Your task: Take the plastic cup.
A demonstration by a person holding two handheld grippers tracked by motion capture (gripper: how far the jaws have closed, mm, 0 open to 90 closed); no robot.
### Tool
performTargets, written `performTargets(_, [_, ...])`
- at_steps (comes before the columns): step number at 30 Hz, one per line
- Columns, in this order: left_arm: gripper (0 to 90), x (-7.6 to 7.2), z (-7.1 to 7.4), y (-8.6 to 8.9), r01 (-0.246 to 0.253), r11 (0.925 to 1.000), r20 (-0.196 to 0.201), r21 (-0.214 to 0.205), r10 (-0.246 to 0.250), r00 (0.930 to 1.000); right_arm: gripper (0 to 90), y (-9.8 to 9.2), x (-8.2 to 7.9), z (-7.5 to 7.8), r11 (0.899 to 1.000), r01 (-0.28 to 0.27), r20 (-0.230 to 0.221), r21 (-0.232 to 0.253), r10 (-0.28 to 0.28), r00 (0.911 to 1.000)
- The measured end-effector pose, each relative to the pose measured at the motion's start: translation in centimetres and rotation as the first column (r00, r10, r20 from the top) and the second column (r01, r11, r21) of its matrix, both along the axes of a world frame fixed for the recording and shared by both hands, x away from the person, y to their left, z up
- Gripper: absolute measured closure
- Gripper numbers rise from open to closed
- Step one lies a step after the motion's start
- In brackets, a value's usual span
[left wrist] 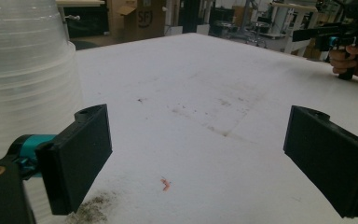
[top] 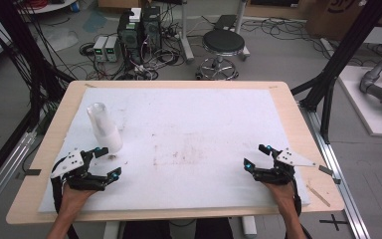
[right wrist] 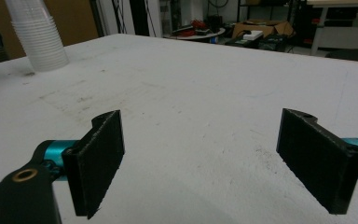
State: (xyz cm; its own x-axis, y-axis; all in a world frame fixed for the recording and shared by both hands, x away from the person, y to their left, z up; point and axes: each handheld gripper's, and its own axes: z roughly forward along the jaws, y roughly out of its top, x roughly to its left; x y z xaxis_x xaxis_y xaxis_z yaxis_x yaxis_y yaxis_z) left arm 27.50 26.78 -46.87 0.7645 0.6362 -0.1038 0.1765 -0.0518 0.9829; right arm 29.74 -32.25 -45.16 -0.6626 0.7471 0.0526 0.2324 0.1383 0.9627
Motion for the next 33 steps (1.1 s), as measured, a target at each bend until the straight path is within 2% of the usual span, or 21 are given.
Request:
performTargets(18, [7.5, 0.0, 0.0, -0.2, -0.022, 0.9997, -0.007, 0.009, 0.022, 0.9997, 14.9, 0.0, -0.1, 0.0, 1.0, -0.001, -0.007, 0.006, 0.001, 1.0])
performTargets(24, [7.5, -0.2, 0.1, 0.1, -0.026, 0.9996, -0.004, -0.008, 0.026, 0.9997, 14.9, 0.0, 0.0, 0.0, 1.0, -0.002, -0.002, 0.002, 0.002, 1.0])
performTargets(26, [7.5, -0.5, 0.6, 0.3, -0.03, 0.9995, 0.011, -0.008, 0.03, 0.9995, 14.9, 0.0, 0.0, 0.0, 1.0, -0.003, -0.013, 0.005, 0.003, 0.9999])
performTargets(30, [7.5, -1.5, 2.7, 1.1, -0.051, 0.9975, 0.074, -0.05, 0.054, 0.9958, 14.9, 0.0, 0.2, 0.0, 1.0, -0.005, -0.027, 0.007, 0.005, 0.9996])
performTargets(33, [7.3, -2.0, 4.2, 2.1, -0.074, 0.9948, 0.082, -0.071, 0.08, 0.9934, 14.9, 0.0, 0.1, 0.0, 1.0, -0.005, -0.018, 0.001, 0.005, 0.9998])
